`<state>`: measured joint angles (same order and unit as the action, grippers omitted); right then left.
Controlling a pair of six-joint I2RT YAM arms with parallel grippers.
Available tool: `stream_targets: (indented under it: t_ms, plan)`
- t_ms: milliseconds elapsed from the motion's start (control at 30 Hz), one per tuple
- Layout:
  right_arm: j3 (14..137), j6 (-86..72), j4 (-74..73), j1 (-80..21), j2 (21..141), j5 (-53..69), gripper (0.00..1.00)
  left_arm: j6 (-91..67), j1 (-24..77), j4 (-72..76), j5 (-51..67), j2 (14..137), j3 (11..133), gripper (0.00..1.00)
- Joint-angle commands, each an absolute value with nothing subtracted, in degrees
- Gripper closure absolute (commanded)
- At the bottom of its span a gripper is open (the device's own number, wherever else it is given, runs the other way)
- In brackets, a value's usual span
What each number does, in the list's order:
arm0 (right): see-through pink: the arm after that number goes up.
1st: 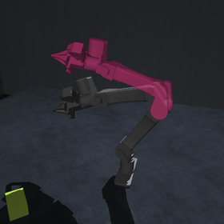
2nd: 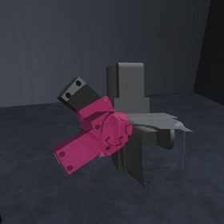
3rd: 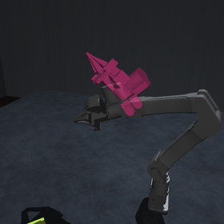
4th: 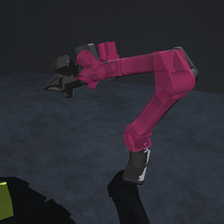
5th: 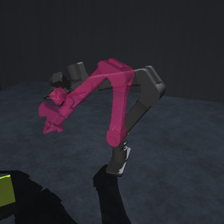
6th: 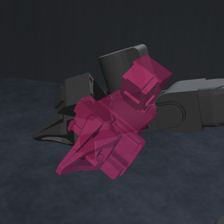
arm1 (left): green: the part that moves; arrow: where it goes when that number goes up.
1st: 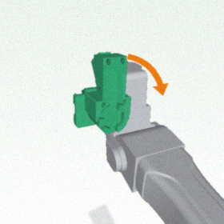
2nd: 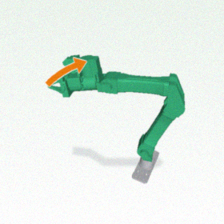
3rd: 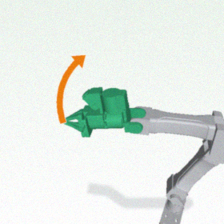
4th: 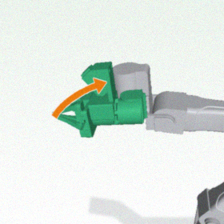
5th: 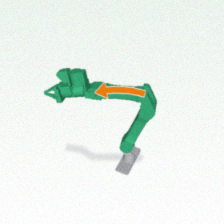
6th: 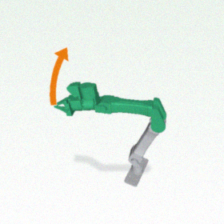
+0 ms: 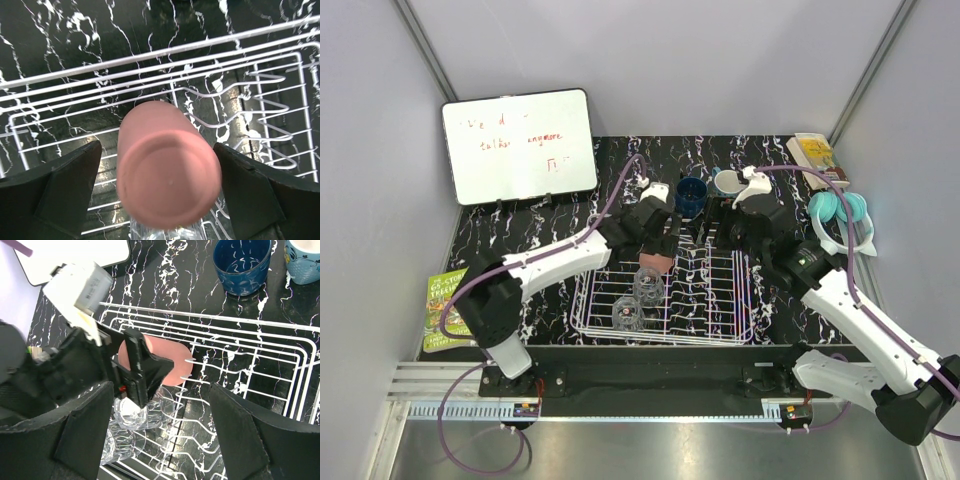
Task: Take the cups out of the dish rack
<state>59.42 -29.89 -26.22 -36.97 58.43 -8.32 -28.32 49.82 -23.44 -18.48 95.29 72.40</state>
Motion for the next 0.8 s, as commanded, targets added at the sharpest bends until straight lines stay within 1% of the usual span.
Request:
stream_targets:
  t_ms: [0,67,100,133,200,233,300,333,533,767]
  plan:
    - [59.4,-30.5,-24.2,-37.3,58.6,-8.6,0.15,-28.1,50.0,-20.0,-17.1,95.6,74.4,0.08]
    - [59.4,-30.5,-24.1,-37.2,58.6,-8.7,0.15,-28.0,50.0,-19.5,-17.2,95.0,74.1,0.15]
    - [59.3,-30.6,-24.1,-37.3,58.6,-8.7,0.15,-27.4,50.0,-19.4,-17.3,94.7,74.0,0.23]
    - [59.4,-30.6,-24.1,-37.3,58.6,-8.8,0.15,-27.2,50.0,-19.3,-17.3,94.3,73.8,0.40]
    - [59.4,-30.8,-24.1,-37.3,58.6,-8.7,0.16,-26.9,50.0,-19.9,-17.8,94.0,73.8,0.62]
    - [59.3,-30.7,-24.1,-37.3,58.5,-8.6,0.16,-26.8,50.0,-20.0,-18.2,93.4,73.8,0.80]
    - [59.3,-30.8,-24.1,-37.3,58.4,-8.5,0.16,-26.6,50.0,-20.6,-18.5,92.9,73.7,0.96]
    - [59.3,-30.9,-24.1,-37.2,58.3,-8.5,0.16,-26.8,50.0,-20.8,-19.0,92.3,73.7,1.00]
    - [59.4,-31.0,-24.2,-37.3,57.0,-8.9,0.16,-26.3,50.0,-21.5,-20.7,87.0,73.6,1.00]
    - [58.8,-31.7,-24.1,-37.3,55.5,-7.9,0.16,-25.7,49.4,-22.0,-22.4,77.9,77.5,1.00]
